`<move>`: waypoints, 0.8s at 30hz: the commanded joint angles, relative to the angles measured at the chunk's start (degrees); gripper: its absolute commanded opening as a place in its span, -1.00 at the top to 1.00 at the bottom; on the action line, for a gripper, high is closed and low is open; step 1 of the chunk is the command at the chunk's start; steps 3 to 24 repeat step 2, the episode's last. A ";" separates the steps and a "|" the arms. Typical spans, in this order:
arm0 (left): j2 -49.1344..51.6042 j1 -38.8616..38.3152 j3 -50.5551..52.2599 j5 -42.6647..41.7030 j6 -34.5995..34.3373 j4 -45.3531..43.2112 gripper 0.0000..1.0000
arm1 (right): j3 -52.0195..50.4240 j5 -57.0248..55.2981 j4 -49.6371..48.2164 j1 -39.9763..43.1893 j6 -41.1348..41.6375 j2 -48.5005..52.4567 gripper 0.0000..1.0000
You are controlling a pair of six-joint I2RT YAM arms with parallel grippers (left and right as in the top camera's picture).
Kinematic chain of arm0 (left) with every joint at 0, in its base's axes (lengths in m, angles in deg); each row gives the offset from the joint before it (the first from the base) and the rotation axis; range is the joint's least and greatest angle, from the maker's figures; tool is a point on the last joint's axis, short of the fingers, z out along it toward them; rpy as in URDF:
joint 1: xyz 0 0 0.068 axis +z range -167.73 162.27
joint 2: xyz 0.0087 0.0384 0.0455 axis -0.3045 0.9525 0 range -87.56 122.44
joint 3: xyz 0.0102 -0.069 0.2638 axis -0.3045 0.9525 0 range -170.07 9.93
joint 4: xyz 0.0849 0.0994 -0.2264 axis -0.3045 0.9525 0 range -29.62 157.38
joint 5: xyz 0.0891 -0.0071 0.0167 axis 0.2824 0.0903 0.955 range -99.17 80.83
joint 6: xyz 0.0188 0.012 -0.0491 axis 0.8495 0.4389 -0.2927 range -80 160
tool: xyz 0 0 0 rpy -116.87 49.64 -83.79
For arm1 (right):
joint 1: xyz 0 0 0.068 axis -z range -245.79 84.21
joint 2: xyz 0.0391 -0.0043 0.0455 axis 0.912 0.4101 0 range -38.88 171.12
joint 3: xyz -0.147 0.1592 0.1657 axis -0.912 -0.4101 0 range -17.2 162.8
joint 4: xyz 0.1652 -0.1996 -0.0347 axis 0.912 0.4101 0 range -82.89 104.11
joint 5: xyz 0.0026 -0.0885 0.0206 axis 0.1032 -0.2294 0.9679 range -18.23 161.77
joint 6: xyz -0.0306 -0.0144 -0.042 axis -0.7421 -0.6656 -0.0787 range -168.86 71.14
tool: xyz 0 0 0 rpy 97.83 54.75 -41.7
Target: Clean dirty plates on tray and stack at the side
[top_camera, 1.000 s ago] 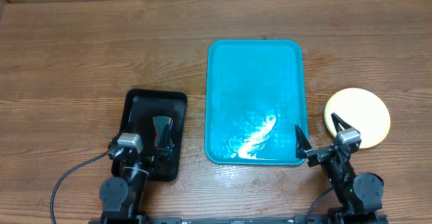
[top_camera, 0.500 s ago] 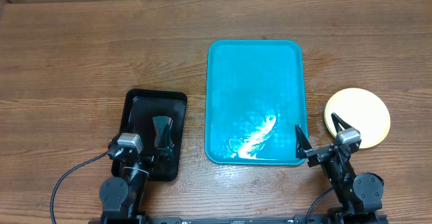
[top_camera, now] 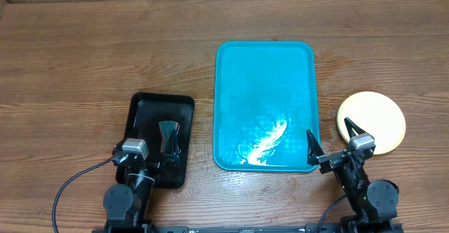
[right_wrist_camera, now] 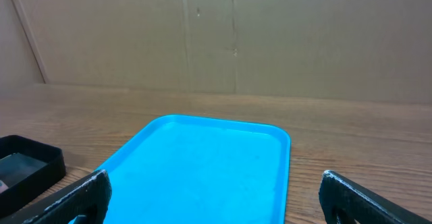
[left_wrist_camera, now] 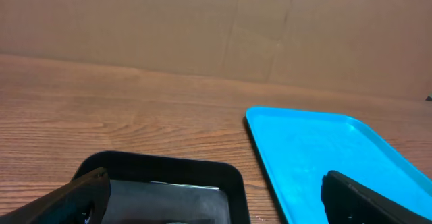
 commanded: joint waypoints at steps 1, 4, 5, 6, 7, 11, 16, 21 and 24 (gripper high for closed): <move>-0.59 -0.11 0.20 0.61 1.49 0.20 -1.00 | -0.57 -0.55 -0.26 0.20 -0.20 -0.57 -1.00; -0.59 -0.11 0.20 0.61 1.49 0.20 -1.00 | -0.57 -0.57 -0.26 0.20 -0.20 -0.57 -1.00; -0.59 -0.11 0.20 0.61 1.49 0.20 -1.00 | -0.57 -0.57 -0.26 0.20 -0.20 -0.57 -1.00; -0.59 -0.11 0.20 0.61 1.49 0.20 -1.00 | -0.57 -0.57 -0.26 0.20 -0.20 -0.57 -1.00; -0.59 -0.11 0.20 0.61 1.49 0.20 -1.00 | -0.57 -0.57 -0.26 0.20 -0.20 -0.57 -1.00; -0.59 -0.11 0.20 0.61 1.49 0.20 -1.00 | -0.57 -0.57 -0.26 0.20 -0.20 -0.57 -1.00; -0.59 -0.11 0.20 0.61 1.49 0.20 -1.00 | -0.57 -0.57 -0.26 0.20 -0.20 -0.57 -1.00; -0.59 -0.11 0.20 0.61 1.49 0.20 -1.00 | -0.57 -0.57 -0.26 0.20 -0.20 -0.57 -1.00; -0.59 -0.11 0.20 0.61 1.49 0.20 -1.00 | -0.57 -0.57 -0.26 0.20 -0.20 -0.57 -1.00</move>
